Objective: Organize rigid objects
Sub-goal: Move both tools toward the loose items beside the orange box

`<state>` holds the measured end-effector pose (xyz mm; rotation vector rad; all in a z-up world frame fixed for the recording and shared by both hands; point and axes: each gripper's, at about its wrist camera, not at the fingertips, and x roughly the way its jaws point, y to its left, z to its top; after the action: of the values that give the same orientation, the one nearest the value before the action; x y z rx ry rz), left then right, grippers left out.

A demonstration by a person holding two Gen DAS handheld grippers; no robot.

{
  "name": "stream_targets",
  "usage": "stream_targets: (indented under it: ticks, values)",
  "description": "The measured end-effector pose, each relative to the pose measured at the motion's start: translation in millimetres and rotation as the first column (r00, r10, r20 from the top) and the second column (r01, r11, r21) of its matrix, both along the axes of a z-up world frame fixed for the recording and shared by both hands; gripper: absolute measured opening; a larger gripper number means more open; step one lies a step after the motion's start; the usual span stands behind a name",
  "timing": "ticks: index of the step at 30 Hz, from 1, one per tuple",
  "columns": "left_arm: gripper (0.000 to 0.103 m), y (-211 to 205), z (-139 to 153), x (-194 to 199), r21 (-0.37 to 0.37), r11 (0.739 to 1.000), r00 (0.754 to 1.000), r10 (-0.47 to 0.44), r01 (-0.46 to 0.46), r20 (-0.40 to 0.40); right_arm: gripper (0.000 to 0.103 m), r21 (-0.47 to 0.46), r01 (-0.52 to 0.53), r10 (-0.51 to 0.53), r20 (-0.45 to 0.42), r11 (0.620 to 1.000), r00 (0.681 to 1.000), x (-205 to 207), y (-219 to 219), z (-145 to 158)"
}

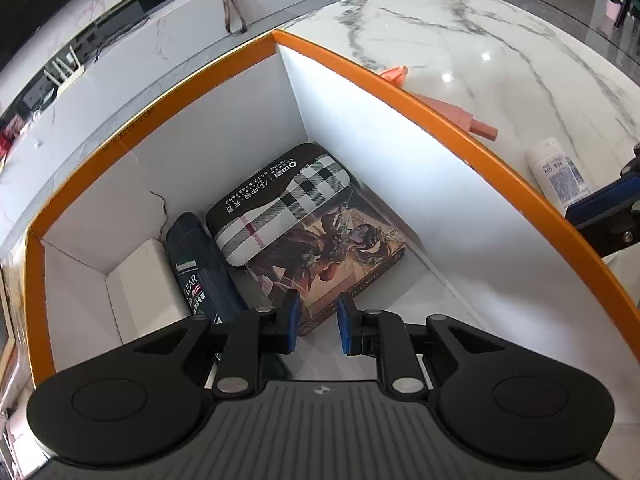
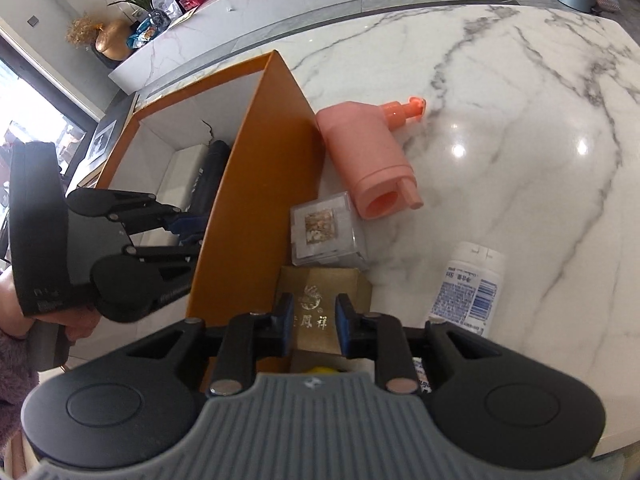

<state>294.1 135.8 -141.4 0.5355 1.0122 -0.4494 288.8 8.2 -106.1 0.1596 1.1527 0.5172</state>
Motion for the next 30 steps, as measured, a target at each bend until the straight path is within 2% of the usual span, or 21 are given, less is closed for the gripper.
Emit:
stream_targets:
  ticks: [4, 10, 15, 18, 22, 25, 28, 30]
  values:
    - [0.022, 2, 5, 3, 0.004, 1.000, 1.000, 0.018, -0.018, 0.006, 0.024, 0.004, -0.006, 0.006, 0.001, 1.000, 1.000, -3, 0, 1]
    - [0.022, 5, 39, -23, -0.095, 0.993, 0.997, 0.068, -0.065, 0.029, 0.024, -0.008, 0.005, -0.005, 0.029, 1.000, 1.000, -10, -8, 9]
    - [0.022, -11, 77, -59, -0.177, 0.984, 0.997, 0.011, 0.003, 0.082, 0.024, 0.000, 0.030, -0.030, 0.053, 1.000, 0.998, -20, -31, 13]
    - [0.025, -30, 90, -75, -0.163, 0.982, 0.991, -0.074, 0.092, 0.113, 0.024, -0.010, 0.053, -0.052, 0.063, 0.999, 0.997, -27, -51, 14]
    - [0.030, -59, 98, -91, -0.122, 0.976, 0.978, -0.164, 0.179, 0.126, 0.033, -0.021, 0.076, -0.074, 0.068, 0.997, 0.995, -35, -72, 14]
    - [0.034, -82, 94, -98, -0.103, 0.974, 0.975, -0.189, 0.201, 0.117, 0.041, -0.057, 0.093, -0.089, 0.065, 0.994, 0.994, -37, -80, 12]
    - [0.035, -103, 89, -106, -0.116, 0.970, 0.975, -0.202, 0.212, 0.089, 0.041, -0.032, 0.112, -0.111, 0.034, 0.993, 0.993, -36, -89, 2]
    - [0.035, -117, 81, -108, -0.108, 0.978, 0.983, -0.169, 0.176, 0.072, 0.041, -0.004, 0.141, -0.141, 0.012, 0.990, 0.990, -32, -97, -6]
